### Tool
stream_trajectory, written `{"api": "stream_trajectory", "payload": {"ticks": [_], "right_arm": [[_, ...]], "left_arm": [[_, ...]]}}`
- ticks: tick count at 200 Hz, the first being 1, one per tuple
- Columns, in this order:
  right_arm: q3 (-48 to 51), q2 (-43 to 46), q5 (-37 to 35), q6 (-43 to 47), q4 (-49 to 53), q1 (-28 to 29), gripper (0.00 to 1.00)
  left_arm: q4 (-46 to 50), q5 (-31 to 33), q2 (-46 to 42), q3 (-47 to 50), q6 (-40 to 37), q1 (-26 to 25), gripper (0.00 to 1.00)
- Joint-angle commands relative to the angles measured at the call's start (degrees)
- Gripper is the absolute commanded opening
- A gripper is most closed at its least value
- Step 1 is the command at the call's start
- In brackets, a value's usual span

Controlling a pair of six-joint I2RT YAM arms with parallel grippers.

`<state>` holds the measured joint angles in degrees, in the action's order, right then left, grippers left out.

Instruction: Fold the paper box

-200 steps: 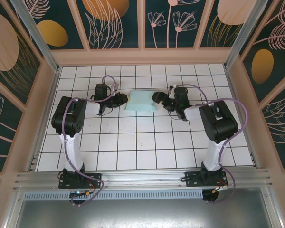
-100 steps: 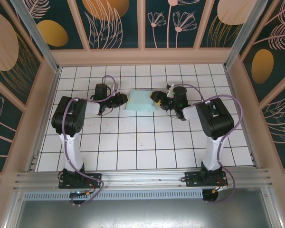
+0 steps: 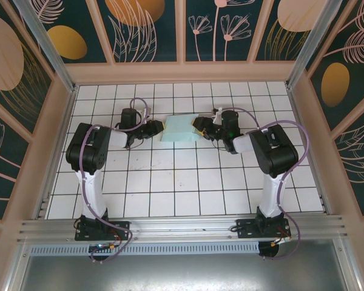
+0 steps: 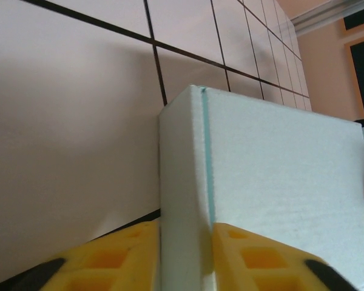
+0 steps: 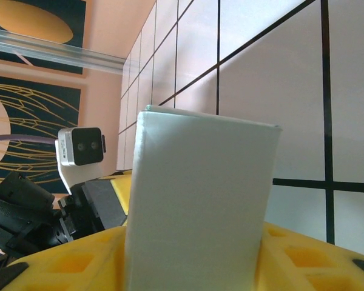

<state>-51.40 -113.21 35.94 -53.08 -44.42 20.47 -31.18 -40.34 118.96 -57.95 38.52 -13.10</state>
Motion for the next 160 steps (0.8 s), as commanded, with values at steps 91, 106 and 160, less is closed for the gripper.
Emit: {"api": "stream_trajectory", "payload": {"ticks": [91,106,160], "right_arm": [[1.4,5.3,1.8,-0.2,-2.3,-2.5,0.44],[2.1,6.5,1.8,-0.3,-2.3,-3.1,0.43],[4.5,11.1,2.4,-0.6,-1.9,-5.2,0.42]], "left_arm": [[-20.4,15.1,-19.3,17.4,-11.5,-1.1,0.89],[-21.9,18.7,-23.1,19.4,-15.6,-2.6,0.96],[-32.6,31.8,-31.5,28.3,-46.0,-12.9,0.99]]}}
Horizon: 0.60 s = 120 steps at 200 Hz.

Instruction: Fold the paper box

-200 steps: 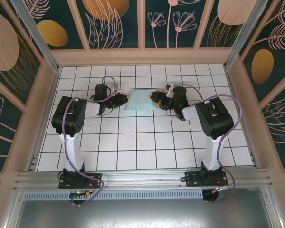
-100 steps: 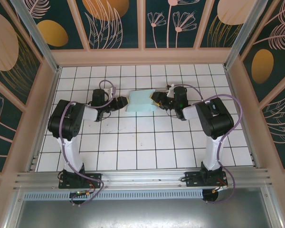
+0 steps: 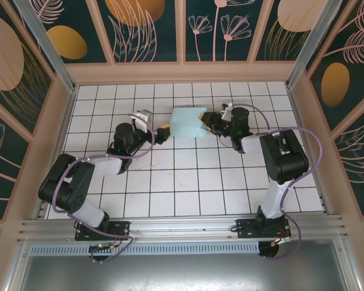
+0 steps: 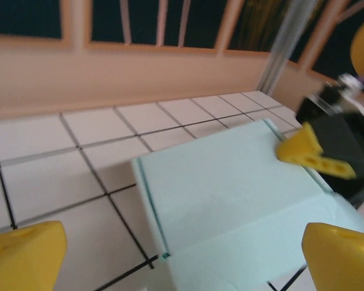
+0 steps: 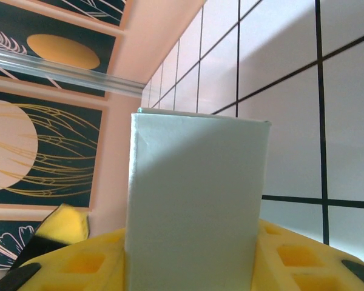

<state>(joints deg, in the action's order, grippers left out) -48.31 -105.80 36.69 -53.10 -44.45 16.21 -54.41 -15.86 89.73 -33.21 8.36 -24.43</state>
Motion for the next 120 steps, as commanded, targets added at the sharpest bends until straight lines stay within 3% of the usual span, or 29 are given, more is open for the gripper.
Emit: {"api": "stream_trajectory", "payload": {"ticks": [1,16,51,86,120], "right_arm": [[1.5,3.8,1.7,-0.6,-1.9,-0.9,0.42],[2.3,4.9,2.3,-0.7,-1.9,-1.2,0.42],[4.4,7.2,3.6,-2.5,-3.7,-2.3,0.42],[6.7,9.7,4.6,-5.1,-6.0,-3.1,0.42],[10.3,10.9,6.7,-11.8,-14.6,-3.8,0.41]], "left_arm": [[-9.8,7.5,-2.3,3.8,-16.2,-1.6,0.99],[-13.2,10.6,-2.6,5.6,-24.8,-3.2,0.99],[-10.1,15.8,-1.8,4.1,-44.1,-7.4,0.99],[-20.4,24.0,3.6,5.6,-62.9,-12.9,0.99],[-37.2,30.2,13.6,5.5,-79.0,-15.9,0.99]]}}
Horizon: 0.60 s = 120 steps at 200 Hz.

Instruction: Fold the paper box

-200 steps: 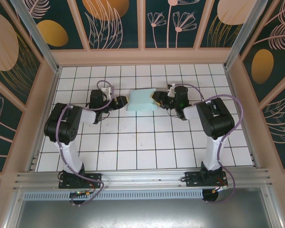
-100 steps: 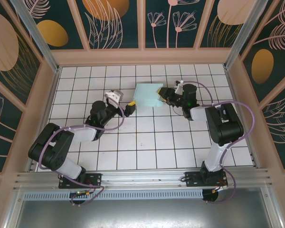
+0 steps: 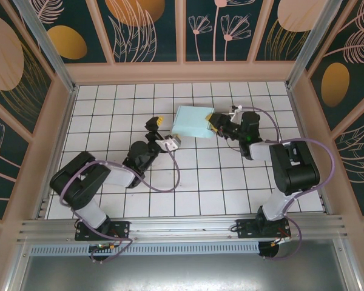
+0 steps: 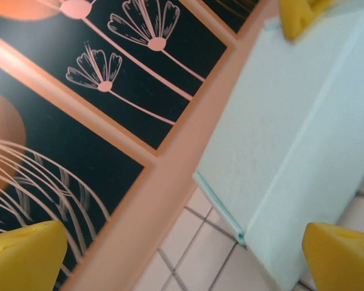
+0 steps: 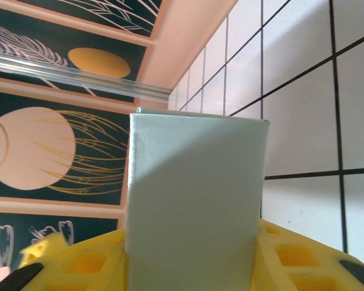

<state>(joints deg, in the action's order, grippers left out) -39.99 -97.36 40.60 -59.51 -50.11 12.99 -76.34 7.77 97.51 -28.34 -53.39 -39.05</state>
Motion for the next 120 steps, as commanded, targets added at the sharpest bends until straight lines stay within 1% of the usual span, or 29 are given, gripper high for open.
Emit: {"api": "stream_trajectory", "payload": {"ticks": [1,60,79,120], "right_arm": [[2.0,2.4,2.9,-5.5,-9.1,-0.6,0.41],[5.0,5.9,4.5,-9.6,-12.6,-0.7,0.41],[5.5,6.6,4.8,-10.3,-12.7,-0.6,0.41],[6.7,7.0,5.8,-12.4,-14.8,-0.4,0.41]], "left_arm": [[-15.8,6.6,6.0,0.6,-17.6,-1.4,0.99],[-15.1,6.9,8.9,-2.0,-23.3,-2.5,0.98],[-15.7,7.4,9.7,-2.8,-23.4,-2.9,0.98],[-18.7,6.8,10.9,-5.0,-23.0,-4.1,0.94]]}}
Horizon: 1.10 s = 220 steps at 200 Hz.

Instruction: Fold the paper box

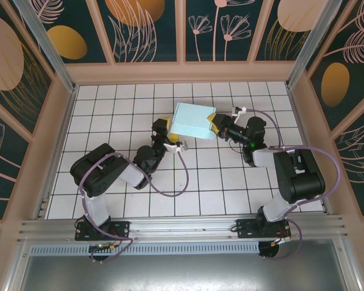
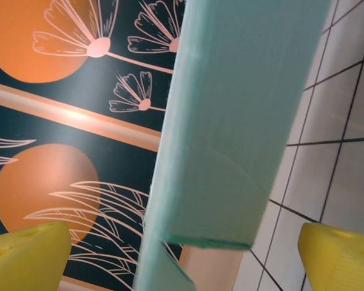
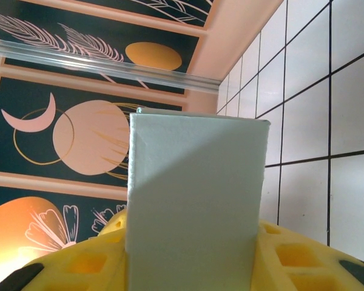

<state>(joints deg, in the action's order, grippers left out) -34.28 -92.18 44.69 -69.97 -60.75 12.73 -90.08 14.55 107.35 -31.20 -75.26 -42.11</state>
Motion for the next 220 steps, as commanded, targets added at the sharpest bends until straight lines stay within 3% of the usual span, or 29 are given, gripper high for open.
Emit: {"api": "stream_trajectory", "payload": {"ticks": [1,52,85,184,220], "right_arm": [[1.0,1.8,1.8,-1.9,-4.1,-0.1,0.41],[1.5,2.4,2.4,-2.2,-3.8,-0.1,0.41],[1.5,2.3,2.5,-2.4,-4.0,0.0,0.41],[1.1,2.5,2.2,-2.5,-3.7,0.1,0.42],[1.2,3.1,0.9,-1.6,-2.2,0.1,0.53]], "left_arm": [[-4.9,0.1,1.1,-2.3,-1.1,-1.1,0.93],[-4.0,-0.3,2.2,-3.1,-1.3,-1.4,0.85],[-3.7,-0.1,2.2,-3.2,-0.9,-1.4,0.67],[-6.3,0.3,2.5,-2.9,0.3,-1.4,0.38],[-5.5,0.4,2.3,-2.8,1.1,-1.4,0.36]]}}
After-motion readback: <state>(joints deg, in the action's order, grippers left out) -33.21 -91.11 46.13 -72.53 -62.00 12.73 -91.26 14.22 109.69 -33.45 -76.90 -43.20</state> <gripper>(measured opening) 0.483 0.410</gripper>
